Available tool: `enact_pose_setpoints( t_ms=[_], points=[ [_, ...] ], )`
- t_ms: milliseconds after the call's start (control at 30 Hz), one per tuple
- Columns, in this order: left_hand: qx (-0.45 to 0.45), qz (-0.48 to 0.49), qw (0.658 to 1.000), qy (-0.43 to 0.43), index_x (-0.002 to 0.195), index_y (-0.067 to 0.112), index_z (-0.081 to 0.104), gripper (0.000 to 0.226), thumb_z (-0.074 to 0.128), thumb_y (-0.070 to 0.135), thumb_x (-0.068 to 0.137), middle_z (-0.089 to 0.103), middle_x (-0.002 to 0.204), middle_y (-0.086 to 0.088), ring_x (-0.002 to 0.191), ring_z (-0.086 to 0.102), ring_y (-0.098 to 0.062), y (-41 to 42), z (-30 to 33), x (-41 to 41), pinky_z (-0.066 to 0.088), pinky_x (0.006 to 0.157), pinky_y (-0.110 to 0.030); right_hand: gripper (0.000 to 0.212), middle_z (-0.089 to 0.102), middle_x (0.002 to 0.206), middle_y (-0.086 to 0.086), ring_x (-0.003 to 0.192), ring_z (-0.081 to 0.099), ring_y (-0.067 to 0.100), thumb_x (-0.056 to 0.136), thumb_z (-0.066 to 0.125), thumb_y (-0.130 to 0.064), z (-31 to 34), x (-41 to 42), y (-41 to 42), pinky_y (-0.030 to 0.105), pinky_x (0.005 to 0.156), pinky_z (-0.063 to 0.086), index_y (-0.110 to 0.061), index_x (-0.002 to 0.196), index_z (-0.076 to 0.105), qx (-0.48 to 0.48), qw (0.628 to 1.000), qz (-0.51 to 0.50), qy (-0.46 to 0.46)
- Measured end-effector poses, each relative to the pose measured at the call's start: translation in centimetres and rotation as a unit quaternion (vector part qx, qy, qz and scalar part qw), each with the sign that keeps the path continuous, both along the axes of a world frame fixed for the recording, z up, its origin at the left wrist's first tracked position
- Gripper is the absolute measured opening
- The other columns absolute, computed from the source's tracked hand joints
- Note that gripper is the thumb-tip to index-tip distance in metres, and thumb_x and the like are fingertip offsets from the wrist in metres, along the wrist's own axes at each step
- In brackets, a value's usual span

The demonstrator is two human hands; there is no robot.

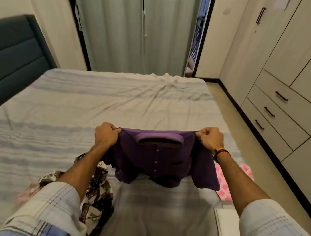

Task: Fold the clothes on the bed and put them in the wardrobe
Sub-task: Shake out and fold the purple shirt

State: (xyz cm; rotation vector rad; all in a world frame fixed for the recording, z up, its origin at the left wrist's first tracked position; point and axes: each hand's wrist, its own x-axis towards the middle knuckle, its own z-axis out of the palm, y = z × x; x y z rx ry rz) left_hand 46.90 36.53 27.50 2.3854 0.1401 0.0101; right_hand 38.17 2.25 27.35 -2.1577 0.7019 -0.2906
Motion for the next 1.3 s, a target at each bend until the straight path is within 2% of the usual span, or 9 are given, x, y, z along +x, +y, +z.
enact_pose_setpoints(
  t_ms=[167, 333, 433, 533, 700, 933, 1000, 1167, 1300],
  points=[
    [0.025, -0.013, 0.998, 0.064, 0.082, 0.003, 0.075, 0.027, 0.067, 0.026, 0.092, 0.072, 0.083, -0.014, 0.083, 0.066, -0.031, 0.0, -5.3, -0.1, 0.05, 0.075, -0.033, 0.012, 0.065, 0.075, 0.007, 0.076, 0.058, 0.019, 0.086, 0.073, -0.015, -5.3, -0.1, -0.2, 0.02, 0.069, 0.037, -0.004, 0.082, 0.072, 0.005, 0.998, 0.003, 0.069],
    [0.024, -0.014, 0.993, 0.114, 0.088, 0.001, 0.075, 0.027, 0.064, 0.025, 0.094, 0.07, 0.084, -0.013, 0.074, 0.057, -0.023, -1.1, -8.0, 1.7, 0.042, 0.07, -0.028, 0.013, 0.065, 0.08, 0.007, 0.08, 0.058, 0.019, 0.086, 0.073, -0.016, -7.6, 2.5, -0.7, 0.02, 0.071, 0.037, -0.003, 0.086, 0.072, 0.014, 0.994, 0.004, 0.108],
    [0.001, 0.007, 0.993, 0.114, 0.088, 0.002, 0.074, 0.027, 0.064, 0.026, 0.094, 0.07, 0.085, -0.014, 0.083, 0.062, -0.029, -2.1, -7.9, 4.4, 0.044, 0.074, -0.03, 0.014, 0.067, 0.082, 0.009, 0.082, 0.06, 0.02, 0.085, 0.074, -0.016, -7.5, 5.6, -1.7, 0.021, 0.074, 0.039, -0.003, 0.088, 0.074, 0.018, 0.995, -0.006, 0.103],
    [-0.036, 0.028, 0.995, 0.09, 0.077, 0.005, 0.071, 0.027, 0.066, 0.026, 0.092, 0.067, 0.076, -0.013, 0.081, 0.063, -0.03, -3.4, -6.9, 8.5, 0.048, 0.075, -0.035, 0.014, 0.067, 0.081, 0.008, 0.085, 0.062, 0.021, 0.084, 0.075, -0.017, -6.5, 9.3, -3.0, 0.021, 0.078, 0.041, -0.004, 0.088, 0.074, 0.02, 0.996, -0.017, 0.082],
    [-0.117, 0.03, 0.992, 0.025, 0.073, 0.01, 0.071, 0.025, 0.068, 0.029, 0.089, 0.069, 0.076, -0.008, 0.084, 0.067, -0.029, -5.6, -3.8, 16.7, 0.054, 0.079, -0.038, 0.01, 0.069, 0.081, 0.006, 0.083, 0.062, 0.018, 0.085, 0.073, -0.017, -2.0, 16.2, -5.8, 0.025, 0.082, 0.047, -0.008, 0.088, 0.075, -0.002, 1.0, -0.027, 0.0],
    [-0.21, -0.003, 0.97, -0.12, 0.081, 0.017, 0.07, 0.015, 0.066, 0.027, 0.091, 0.068, 0.079, 0.001, 0.079, 0.062, -0.018, -8.8, 5.8, 25.6, 0.053, 0.081, -0.036, 0.012, 0.07, 0.085, 0.004, 0.079, 0.063, 0.014, 0.086, 0.073, -0.018, 8.8, 23.7, -8.9, 0.029, 0.083, 0.051, -0.012, 0.095, 0.075, -0.012, 0.982, -0.059, -0.177],
    [-0.232, -0.01, 0.96, -0.158, 0.084, 0.015, 0.071, 0.015, 0.067, 0.027, 0.091, 0.069, 0.083, 0.002, 0.081, 0.062, -0.015, -9.3, 8.6, 26.9, 0.053, 0.086, -0.036, 0.011, 0.073, 0.088, 0.005, 0.079, 0.064, 0.012, 0.086, 0.072, -0.018, 11.5, 24.4, -9.2, 0.027, 0.081, 0.052, -0.012, 0.095, 0.075, -0.016, 0.972, -0.067, -0.225],
    [-0.305, -0.05, 0.917, -0.252, 0.107, 0.007, 0.073, 0.021, 0.066, 0.019, 0.091, 0.072, 0.107, 0.002, 0.101, 0.067, -0.009, -9.7, 14.7, 27.5, 0.052, 0.099, -0.034, 0.007, 0.074, 0.091, -0.001, 0.082, 0.067, 0.007, 0.088, 0.07, -0.017, 16.9, 23.1, -9.0, 0.011, 0.074, 0.049, -0.015, 0.093, 0.074, -0.015, 0.94, -0.054, -0.336],
    [-0.346, -0.091, 0.881, -0.31, 0.107, 0.004, 0.071, 0.017, 0.063, 0.011, 0.093, 0.07, 0.114, -0.001, 0.105, 0.066, -0.006, -9.0, 17.7, 25.0, 0.051, 0.095, -0.021, 0.01, 0.075, 0.098, -0.004, 0.093, 0.07, 0.005, 0.09, 0.067, -0.012, 19.3, 19.9, -8.2, 0.017, 0.085, 0.053, -0.013, 0.097, 0.075, -0.013, 0.912, -0.017, -0.409]
  ],
)
